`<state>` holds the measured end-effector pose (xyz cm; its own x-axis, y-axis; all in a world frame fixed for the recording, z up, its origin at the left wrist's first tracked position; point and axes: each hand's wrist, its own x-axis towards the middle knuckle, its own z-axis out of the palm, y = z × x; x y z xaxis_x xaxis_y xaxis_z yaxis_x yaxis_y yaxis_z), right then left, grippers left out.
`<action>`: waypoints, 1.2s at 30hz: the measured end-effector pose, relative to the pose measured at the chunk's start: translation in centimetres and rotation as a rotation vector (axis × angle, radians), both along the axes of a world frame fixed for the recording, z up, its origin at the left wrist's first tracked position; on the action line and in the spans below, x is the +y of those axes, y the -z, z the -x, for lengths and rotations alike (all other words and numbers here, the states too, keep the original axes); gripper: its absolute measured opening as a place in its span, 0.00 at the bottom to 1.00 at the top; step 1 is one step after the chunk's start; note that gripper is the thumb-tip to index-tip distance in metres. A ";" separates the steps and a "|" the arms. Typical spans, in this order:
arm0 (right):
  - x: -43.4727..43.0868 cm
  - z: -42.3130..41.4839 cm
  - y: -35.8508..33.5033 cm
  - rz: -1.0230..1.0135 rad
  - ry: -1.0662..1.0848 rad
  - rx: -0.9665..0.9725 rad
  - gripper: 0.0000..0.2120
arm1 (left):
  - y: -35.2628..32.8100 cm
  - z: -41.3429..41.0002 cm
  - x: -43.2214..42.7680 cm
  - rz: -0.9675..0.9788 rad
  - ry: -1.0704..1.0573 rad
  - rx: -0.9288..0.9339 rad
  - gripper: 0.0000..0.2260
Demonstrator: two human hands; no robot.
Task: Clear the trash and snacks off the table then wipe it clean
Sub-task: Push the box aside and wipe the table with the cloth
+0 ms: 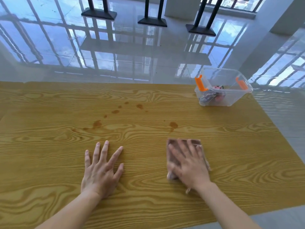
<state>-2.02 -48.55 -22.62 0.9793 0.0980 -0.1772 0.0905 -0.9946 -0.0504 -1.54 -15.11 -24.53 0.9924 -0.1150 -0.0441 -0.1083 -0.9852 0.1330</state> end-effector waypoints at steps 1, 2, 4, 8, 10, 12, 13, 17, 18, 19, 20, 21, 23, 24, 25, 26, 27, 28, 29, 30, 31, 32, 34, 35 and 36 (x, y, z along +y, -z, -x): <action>-0.4 -2.1 -0.5 -0.024 0.158 0.031 0.32 | 0.0 0.0 0.0 -0.005 -0.002 0.005 0.28; -0.1 -4.0 -0.8 -0.057 0.299 0.068 0.32 | 0.0 -0.1 -0.1 -0.009 -0.014 0.016 0.28; 2.4 -6.0 -0.9 -0.080 0.386 0.105 0.33 | -0.2 -0.6 -0.8 -0.010 -0.064 0.063 0.30; 6.8 -0.3 0.8 -0.056 -0.037 -0.008 0.33 | -0.3 -2.2 -3.2 -0.032 -0.182 0.129 0.34; 4.7 1.8 0.6 -0.048 -0.141 -0.021 0.33 | -0.1 -2.5 -3.5 -0.054 -0.202 0.109 0.34; 0.9 0.4 0.7 0.040 -0.092 -0.050 0.32 | 0.1 -2.3 -3.4 -0.063 -0.197 0.096 0.35; -0.6 -1.1 0.3 0.040 0.022 -0.026 0.31 | 0.2 -2.2 -3.4 -0.057 -0.199 0.089 0.35; 0.0 -7.4 -0.9 -0.058 0.435 0.096 0.33 | -0.2 -2.3 -3.6 -0.046 -0.204 0.089 0.35; 1.4 -7.1 -0.8 -0.050 0.375 0.106 0.33 | -0.3 -2.3 -3.5 -0.049 -0.205 0.094 0.35; 2.7 -5.9 -0.4 -0.036 0.241 0.083 0.33 | -0.3 -2.2 -3.5 -0.052 -0.209 0.095 0.35; 3.6 -4.0 0.2 -0.024 0.074 0.047 0.32 | -0.3 -2.2 -3.6 -0.055 -0.212 0.092 0.36; 3.8 -1.7 0.6 -0.007 -0.081 0.010 0.32 | -0.3 -2.2 -3.6 -0.054 -0.214 0.089 0.36; 1.9 0.9 0.5 0.007 -0.248 0.015 0.32 | -0.4 -2.2 -3.7 -0.046 -0.216 0.082 0.36; 0.1 0.5 0.6 0.026 -0.248 0.018 0.31 | -0.4 -2.2 -3.6 -0.042 -0.212 0.081 0.35; -1.6 -0.7 0.5 0.046 -0.187 -0.003 0.30 | -0.4 -2.2 -3.6 -0.039 -0.209 0.079 0.35; -3.0 -2.3 0.2 0.039 -0.069 -0.009 0.29 | -0.4 -2.2 -3.6 -0.040 -0.208 0.077 0.35; -3.8 -4.5 -0.2 0.009 0.081 0.011 0.29 | -0.5 -2.2 -3.6 -0.039 -0.209 0.073 0.35; -3.9 -6.9 -0.5 -0.027 0.218 0.038 0.29 | -0.5 -2.2 -3.7 -0.035 -0.213 0.066 0.35; -3.4 -9.2 -0.6 -0.059 0.314 0.064 0.31 | -0.6 -2.3 -3.7 -0.029 -0.216 0.061 0.35; -2.5 -10.8 -0.6 -0.078 0.366 0.088 0.32 | -0.6 -2.3 -3.7 -0.027 -0.216 0.060 0.35; -1.3 -11.5 -0.6 -0.093 0.365 0.099 0.33 | -0.6 -2.3 -3.7 -0.034 -0.211 0.066 0.35; -0.2 -11.2 -0.6 -0.092 0.304 0.098 0.33 | -0.5 -2.2 -3.7 -0.045 -0.208 0.072 0.35; 1.0 -7.8 -0.1 -0.054 0.115 0.059 0.32 | -0.5 -2.2 -3.5 -0.045 -0.204 0.067 0.35; 0.8 -5.1 0.4 -0.023 0.023 0.012 0.33 | -0.5 -2.2 -3.6 -0.037 -0.206 0.064 0.35; 0.4 -2.1 0.8 0.002 -0.054 -0.030 0.33 | -0.6 -2.2 -3.7 -0.031 -0.209 0.064 0.35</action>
